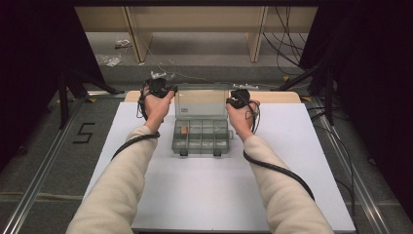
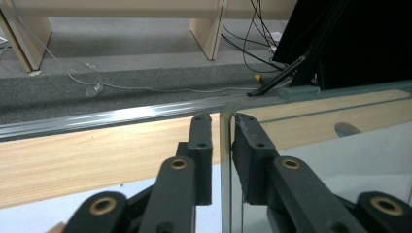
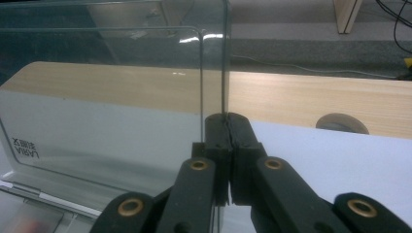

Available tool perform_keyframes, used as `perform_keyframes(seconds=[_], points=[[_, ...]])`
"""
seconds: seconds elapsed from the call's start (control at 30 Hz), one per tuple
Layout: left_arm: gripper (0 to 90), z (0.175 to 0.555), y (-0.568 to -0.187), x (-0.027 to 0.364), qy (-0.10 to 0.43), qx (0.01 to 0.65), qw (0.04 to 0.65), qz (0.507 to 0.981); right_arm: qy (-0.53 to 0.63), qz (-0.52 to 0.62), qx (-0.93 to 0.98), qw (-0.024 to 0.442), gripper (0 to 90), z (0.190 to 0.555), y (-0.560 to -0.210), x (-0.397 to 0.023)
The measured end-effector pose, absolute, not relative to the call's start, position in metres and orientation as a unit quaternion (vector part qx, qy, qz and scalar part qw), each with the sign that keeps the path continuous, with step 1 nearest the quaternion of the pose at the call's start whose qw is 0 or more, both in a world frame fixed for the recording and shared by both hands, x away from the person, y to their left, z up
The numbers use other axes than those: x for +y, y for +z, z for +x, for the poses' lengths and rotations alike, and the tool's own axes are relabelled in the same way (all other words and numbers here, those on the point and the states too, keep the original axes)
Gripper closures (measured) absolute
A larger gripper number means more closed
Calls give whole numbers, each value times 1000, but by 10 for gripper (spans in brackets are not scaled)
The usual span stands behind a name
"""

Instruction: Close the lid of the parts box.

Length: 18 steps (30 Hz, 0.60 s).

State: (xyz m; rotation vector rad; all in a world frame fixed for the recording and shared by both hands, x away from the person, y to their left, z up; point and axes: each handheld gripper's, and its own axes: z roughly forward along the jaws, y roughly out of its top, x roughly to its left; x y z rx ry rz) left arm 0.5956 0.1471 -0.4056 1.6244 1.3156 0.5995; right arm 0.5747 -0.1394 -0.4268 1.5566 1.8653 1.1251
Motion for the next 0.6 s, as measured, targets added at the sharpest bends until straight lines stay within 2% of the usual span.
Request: perform_keyframes(seconds=[0.17,0.6], points=[[848,595,-405,146,249,533,463,663,409,562,681,230,892,574,-426,-139],[868,590,-402,146,249,539,462,660,415,564,681,215,870,574,-424,-143]])
